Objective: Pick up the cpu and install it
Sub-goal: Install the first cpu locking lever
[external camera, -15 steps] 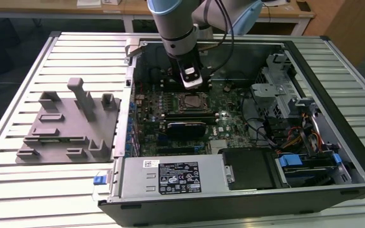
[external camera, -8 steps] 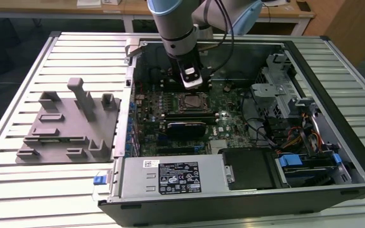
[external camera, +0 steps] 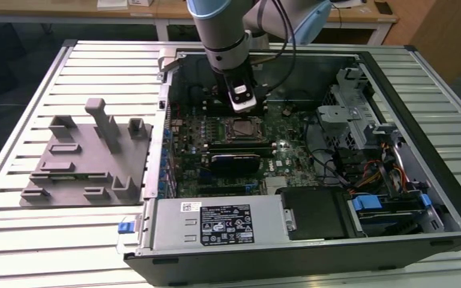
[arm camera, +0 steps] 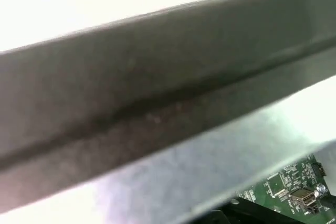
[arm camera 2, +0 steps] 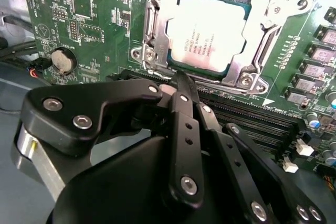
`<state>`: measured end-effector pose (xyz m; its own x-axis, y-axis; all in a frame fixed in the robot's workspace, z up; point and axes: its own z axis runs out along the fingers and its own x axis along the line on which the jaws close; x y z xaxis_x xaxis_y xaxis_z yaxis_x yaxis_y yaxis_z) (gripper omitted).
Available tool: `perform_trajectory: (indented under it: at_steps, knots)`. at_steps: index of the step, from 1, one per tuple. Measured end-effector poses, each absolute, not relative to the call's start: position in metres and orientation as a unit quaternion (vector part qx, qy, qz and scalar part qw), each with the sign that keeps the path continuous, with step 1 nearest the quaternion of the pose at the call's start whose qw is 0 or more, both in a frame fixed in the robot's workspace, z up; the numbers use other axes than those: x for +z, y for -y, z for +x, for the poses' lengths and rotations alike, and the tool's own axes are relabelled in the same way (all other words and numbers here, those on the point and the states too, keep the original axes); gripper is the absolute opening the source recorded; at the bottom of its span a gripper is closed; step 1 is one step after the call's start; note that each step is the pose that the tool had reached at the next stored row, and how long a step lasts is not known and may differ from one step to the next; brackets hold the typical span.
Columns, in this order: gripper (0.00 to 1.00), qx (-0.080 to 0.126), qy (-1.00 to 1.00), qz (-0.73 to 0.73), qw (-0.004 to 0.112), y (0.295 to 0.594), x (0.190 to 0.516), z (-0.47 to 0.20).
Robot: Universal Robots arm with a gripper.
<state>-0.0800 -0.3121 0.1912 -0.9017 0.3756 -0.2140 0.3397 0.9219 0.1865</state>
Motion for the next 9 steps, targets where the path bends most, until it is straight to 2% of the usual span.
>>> perform_trajectory:
  at_steps: [9]
  knots:
    - [0.11, 0.072, -0.973, 0.183, 0.123, 0.312, 0.208, -0.08]
